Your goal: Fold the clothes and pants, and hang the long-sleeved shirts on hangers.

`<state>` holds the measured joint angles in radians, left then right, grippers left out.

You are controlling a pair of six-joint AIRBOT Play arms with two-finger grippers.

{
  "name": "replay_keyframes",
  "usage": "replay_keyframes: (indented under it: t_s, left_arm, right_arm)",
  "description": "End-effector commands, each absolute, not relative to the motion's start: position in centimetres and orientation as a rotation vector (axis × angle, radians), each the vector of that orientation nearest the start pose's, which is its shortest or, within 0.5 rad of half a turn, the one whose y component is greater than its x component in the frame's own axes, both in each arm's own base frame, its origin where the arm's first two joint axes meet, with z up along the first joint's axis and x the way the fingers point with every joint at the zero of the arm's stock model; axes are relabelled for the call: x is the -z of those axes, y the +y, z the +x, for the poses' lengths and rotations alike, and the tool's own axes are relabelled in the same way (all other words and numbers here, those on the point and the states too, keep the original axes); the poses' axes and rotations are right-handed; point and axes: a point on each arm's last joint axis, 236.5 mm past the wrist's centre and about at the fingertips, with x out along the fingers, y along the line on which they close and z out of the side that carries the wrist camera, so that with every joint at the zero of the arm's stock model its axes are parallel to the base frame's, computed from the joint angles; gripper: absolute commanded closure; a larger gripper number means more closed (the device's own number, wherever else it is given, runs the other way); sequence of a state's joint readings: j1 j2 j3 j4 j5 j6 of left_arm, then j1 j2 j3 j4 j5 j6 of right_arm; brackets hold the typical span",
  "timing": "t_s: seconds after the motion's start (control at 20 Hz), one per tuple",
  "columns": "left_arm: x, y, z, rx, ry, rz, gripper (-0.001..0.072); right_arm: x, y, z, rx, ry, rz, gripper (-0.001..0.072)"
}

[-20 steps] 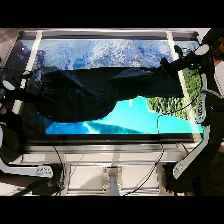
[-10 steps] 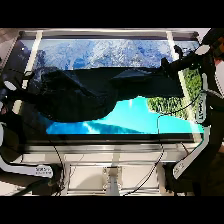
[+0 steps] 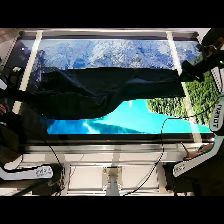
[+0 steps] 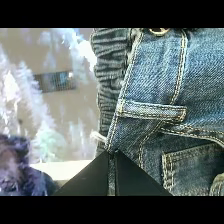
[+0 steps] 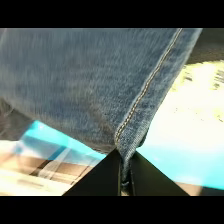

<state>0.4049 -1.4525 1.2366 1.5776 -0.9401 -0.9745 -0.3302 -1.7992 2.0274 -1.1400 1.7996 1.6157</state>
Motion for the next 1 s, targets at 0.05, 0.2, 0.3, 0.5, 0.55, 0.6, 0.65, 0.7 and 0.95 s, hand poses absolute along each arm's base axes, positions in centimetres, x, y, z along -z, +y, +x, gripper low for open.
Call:
replay_keyframes:
  t_s: [0.05, 0.2, 0.3, 0.5, 0.55, 0.6, 0.65, 0.7, 0.95]
  left_arm:
    - [1.6, 18.3, 40.4, -0.026, 1.230, 0.304, 0.0677]
    - [1.6, 18.3, 40.3, -0.026, 1.236, 0.308, 0.0677]
    - [1.8, 18.1, 39.7, -0.016, 1.263, 0.298, 0.0677]
    - [2.3, 17.6, 38.4, -0.036, 1.317, 0.223, 0.0680]
    - [2.4, 17.5, 38.2, -0.054, 1.325, 0.193, 0.0681]
    - [2.5, 17.4, 37.9, -0.053, 1.337, 0.184, 0.0681]
    - [2.6, 17.2, 37.5, -0.047, 1.356, 0.178, 0.0681]
    - [2.7, 17.0, 36.9, -0.040, 1.378, 0.171, 0.0681]
    - [3.2, 15.9, 34.5, -0.003, 1.485, 0.134, 0.0681]
  right_arm:
    - [-8.0, -9.9, 41.0, 0.056, 1.494, 0.560, 0.0693]
    - [-7.9, -11.1, 40.3, 0.096, 1.494, 0.600, 0.0693]
    - [-7.2, -11.7, 39.4, 0.133, 1.521, 0.589, 0.0693]
    - [-6.3, -13.0, 36.3, 0.213, 1.581, 0.542, 0.0694]
    - [-6.3, -13.3, 35.5, 0.228, 1.589, 0.540, 0.0694]
    - [-6.4, -13.5, 34.5, 0.237, 1.596, 0.547, 0.0694]
    - [-6.4, -13.6, 33.6, 0.241, 1.603, 0.556, 0.0694]
    - [-6.3, -13.6, 32.7, 0.245, 1.613, 0.567, 0.0693]
    - [-2.7, -12.0, 29.3, 0.235, 1.730, 0.612, 0.0693]
